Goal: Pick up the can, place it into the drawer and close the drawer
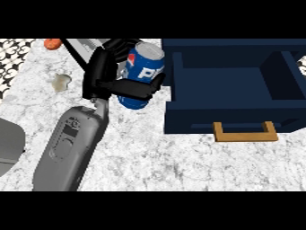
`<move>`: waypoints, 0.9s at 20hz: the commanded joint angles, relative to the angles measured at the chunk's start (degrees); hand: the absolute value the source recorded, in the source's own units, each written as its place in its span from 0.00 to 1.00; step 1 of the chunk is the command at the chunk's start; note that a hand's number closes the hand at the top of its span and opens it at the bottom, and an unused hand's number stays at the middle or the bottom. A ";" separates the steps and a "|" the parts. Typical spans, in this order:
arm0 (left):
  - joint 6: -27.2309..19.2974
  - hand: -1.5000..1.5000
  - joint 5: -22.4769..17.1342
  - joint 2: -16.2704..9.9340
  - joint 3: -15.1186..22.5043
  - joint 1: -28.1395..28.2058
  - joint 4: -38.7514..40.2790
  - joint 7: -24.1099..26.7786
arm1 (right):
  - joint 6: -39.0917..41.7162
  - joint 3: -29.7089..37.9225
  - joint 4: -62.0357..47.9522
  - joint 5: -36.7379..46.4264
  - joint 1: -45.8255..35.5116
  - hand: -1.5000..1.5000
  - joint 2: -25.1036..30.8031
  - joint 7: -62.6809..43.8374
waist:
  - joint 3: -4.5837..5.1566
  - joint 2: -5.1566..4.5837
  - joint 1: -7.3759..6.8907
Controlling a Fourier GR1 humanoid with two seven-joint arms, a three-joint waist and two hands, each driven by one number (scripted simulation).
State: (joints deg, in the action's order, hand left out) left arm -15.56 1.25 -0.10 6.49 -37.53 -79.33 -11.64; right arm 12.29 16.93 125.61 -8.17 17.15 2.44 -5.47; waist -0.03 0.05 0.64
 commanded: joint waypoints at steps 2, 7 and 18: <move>-5.37 1.00 -0.92 0.10 1.52 -12.67 7.30 -2.28 | -0.94 -1.86 1.07 2.11 0.26 0.00 -2.24 0.19 | 0.01 -0.13 0.51; -9.75 1.00 -3.79 0.10 4.22 -21.30 12.42 -5.11 | -0.10 -1.61 2.17 1.56 0.24 0.00 -1.08 -1.75 | 0.01 -0.12 0.68; -13.62 1.00 -9.87 0.10 5.22 -36.90 29.70 -3.73 | -0.85 -3.89 3.81 3.31 1.34 0.00 -2.37 -1.92 | -0.01 -0.23 1.17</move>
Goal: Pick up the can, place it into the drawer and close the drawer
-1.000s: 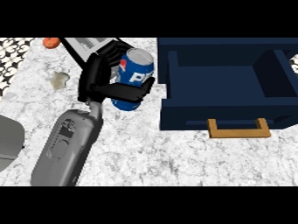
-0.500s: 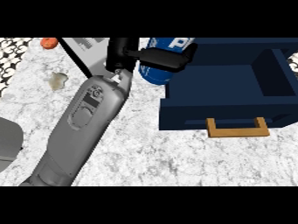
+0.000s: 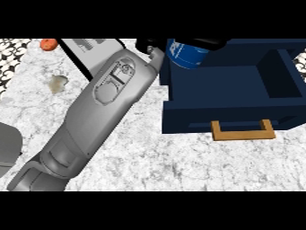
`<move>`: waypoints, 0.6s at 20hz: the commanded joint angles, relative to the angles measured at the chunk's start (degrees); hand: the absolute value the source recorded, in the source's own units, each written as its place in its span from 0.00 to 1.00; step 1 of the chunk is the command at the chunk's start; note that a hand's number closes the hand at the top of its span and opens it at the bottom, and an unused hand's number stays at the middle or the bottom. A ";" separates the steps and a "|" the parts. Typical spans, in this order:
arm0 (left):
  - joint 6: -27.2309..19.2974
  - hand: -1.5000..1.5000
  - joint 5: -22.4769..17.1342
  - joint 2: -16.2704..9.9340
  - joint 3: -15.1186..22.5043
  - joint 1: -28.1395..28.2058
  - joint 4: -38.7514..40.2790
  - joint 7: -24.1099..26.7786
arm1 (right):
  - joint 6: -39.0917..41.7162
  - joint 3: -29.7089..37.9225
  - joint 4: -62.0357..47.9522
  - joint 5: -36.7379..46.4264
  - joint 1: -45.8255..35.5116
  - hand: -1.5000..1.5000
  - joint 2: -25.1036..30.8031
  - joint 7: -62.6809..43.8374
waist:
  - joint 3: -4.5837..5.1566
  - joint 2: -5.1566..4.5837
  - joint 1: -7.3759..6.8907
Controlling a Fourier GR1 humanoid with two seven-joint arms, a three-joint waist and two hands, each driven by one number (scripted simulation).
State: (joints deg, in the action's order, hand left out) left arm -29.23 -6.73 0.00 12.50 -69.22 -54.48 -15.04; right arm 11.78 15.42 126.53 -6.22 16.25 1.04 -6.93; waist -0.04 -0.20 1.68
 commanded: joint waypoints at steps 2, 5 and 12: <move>-3.36 1.00 -5.30 0.00 3.45 -6.39 7.71 0.50 | -0.59 -1.35 -2.95 1.64 -2.68 0.00 -0.74 0.85 | -0.03 -0.20 0.49; -1.88 1.00 -4.89 0.00 1.71 -10.29 12.09 1.42 | -0.95 0.04 -0.45 0.26 -4.55 0.00 1.53 -3.54 | 0.00 -0.12 0.09; -4.70 1.00 -11.17 0.00 6.86 -16.11 21.81 5.09 | 1.05 0.29 -2.00 -0.04 -2.06 0.00 1.12 0.77 | -0.08 -0.48 2.26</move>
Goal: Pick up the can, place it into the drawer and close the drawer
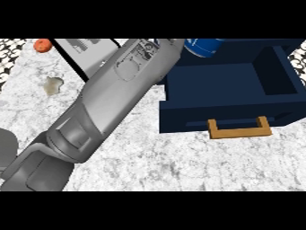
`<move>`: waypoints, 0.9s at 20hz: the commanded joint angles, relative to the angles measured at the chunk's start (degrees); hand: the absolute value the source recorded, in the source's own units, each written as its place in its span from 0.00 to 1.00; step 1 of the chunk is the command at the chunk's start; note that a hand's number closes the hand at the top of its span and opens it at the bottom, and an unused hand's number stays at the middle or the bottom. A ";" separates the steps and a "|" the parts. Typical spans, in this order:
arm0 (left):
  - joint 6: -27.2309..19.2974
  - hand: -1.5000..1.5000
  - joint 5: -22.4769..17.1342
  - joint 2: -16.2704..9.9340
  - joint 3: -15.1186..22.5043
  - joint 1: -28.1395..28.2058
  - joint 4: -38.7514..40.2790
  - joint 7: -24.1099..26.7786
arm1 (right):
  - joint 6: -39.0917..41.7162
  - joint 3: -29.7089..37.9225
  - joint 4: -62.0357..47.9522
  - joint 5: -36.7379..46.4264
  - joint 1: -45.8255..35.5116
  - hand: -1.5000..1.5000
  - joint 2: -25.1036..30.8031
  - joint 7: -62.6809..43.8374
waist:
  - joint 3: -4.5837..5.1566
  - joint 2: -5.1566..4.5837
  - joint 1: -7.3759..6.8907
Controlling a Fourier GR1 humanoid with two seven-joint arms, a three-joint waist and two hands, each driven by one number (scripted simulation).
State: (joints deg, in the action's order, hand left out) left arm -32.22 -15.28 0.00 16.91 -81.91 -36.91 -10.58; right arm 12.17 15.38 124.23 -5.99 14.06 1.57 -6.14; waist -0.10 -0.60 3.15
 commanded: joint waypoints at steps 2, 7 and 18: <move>-1.26 1.00 -3.93 0.00 2.47 -1.87 5.68 3.71 | 0.71 1.96 3.65 -2.79 0.25 0.00 2.02 -3.58 | 0.01 -0.11 0.93; 0.79 1.00 -7.42 0.00 4.72 -2.12 9.07 5.52 | -0.30 1.28 -2.46 -0.07 -2.92 0.00 0.72 1.31 | -0.02 -0.24 0.50; -5.43 1.00 -11.17 0.00 12.37 -1.73 13.16 10.51 | -0.62 -0.33 -1.60 0.05 -5.50 0.00 1.52 -3.00 | -0.06 -0.72 3.09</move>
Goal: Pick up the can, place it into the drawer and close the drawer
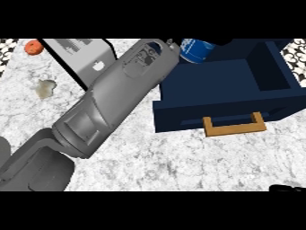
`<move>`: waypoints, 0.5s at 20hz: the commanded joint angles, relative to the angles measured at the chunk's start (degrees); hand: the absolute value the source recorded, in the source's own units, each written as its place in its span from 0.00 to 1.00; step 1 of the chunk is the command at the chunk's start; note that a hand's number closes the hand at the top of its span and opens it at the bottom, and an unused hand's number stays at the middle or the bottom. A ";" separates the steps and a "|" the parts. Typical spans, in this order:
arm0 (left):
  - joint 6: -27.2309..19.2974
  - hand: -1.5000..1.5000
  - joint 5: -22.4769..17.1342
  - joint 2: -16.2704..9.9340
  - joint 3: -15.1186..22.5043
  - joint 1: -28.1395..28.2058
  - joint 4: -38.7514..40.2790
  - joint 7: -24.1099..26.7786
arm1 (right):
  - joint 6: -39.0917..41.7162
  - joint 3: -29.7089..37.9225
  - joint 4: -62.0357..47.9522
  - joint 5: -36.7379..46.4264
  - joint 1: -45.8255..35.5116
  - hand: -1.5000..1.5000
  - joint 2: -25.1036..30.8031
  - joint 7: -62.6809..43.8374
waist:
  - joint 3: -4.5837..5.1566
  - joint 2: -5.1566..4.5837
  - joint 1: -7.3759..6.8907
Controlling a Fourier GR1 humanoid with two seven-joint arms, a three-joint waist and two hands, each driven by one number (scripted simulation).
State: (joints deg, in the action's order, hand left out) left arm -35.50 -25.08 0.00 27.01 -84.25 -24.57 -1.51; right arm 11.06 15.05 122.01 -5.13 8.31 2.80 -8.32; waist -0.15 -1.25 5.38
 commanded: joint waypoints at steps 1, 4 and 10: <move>-2.14 1.00 -1.00 0.00 4.10 -1.00 1.29 -0.71 | -0.51 -0.72 0.28 0.30 -1.45 0.00 -0.08 -0.87 | -0.03 -0.08 0.83; -1.35 1.00 -1.87 0.01 4.31 1.53 2.55 2.33 | 0.44 -0.07 -0.16 -0.55 0.47 0.00 -0.30 0.77 | -0.03 -0.17 0.67; -3.62 0.00 -2.33 0.00 7.56 0.37 4.41 2.05 | 0.28 -0.86 -2.39 0.39 -3.02 0.00 0.34 1.33 | -0.08 -0.72 1.96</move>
State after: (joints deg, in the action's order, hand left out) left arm -37.61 -26.99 -0.01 32.64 -83.60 -21.31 0.80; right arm 10.97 14.06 121.58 -4.48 7.15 2.54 -7.76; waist -0.19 -1.69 6.73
